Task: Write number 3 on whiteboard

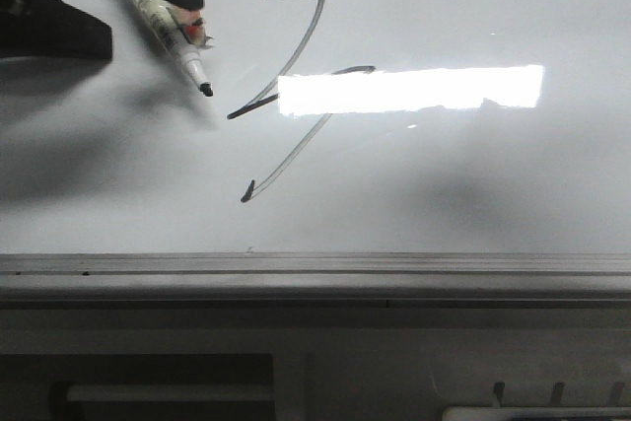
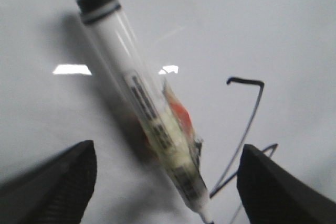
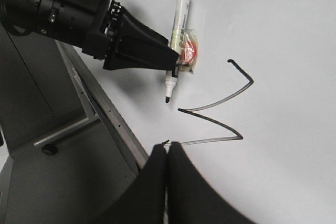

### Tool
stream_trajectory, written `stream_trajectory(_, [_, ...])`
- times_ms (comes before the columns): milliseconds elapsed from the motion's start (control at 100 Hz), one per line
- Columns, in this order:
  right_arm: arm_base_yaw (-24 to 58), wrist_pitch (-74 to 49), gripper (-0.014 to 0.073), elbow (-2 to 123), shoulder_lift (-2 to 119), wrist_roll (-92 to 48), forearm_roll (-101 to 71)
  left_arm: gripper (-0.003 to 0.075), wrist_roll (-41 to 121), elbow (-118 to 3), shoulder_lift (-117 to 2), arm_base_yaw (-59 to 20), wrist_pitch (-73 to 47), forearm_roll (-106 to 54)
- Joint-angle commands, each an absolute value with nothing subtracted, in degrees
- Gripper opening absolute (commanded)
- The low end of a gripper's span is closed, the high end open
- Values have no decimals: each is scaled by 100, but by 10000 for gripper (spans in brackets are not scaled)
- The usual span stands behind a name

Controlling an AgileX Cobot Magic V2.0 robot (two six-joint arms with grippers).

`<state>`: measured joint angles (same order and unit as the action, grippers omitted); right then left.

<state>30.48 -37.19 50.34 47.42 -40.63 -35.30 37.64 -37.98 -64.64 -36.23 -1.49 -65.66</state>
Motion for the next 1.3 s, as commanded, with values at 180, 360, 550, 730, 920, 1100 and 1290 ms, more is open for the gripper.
stream_trajectory(180, [3020,-3276,-48,5162,4195,-4074,-3266,523,3750,-3657,-5301,-3556,437,-5957])
stream_trajectory(360, [2985,-2501,-48,4449,3145,-4066,-2920,446,3944,-3153,-4034,-3556,199,-5170])
stream_trajectory(550, [2721,-929,-41,2705,1512,-4066,-2534,270,4048,-2483,-2406,-3556,-376,-4388])
stream_trajectory(730, [2697,-72,-41,1440,380,-4066,-2534,-18,4048,-1874,-1269,-3556,-432,-4365])
stream_trajectory(920, [2697,-66,-41,955,-63,-4066,-2534,-20,4048,-1577,-799,-3556,-470,-4365])
stream_trajectory(1100, [2697,-80,-41,722,-63,-4066,-2534,-20,4048,-1577,-795,-3556,-470,-4375])
stream_trajectory(1290, [2697,-104,-41,712,-63,-4066,-2534,-20,4048,-1577,-795,-3556,-470,-4375])
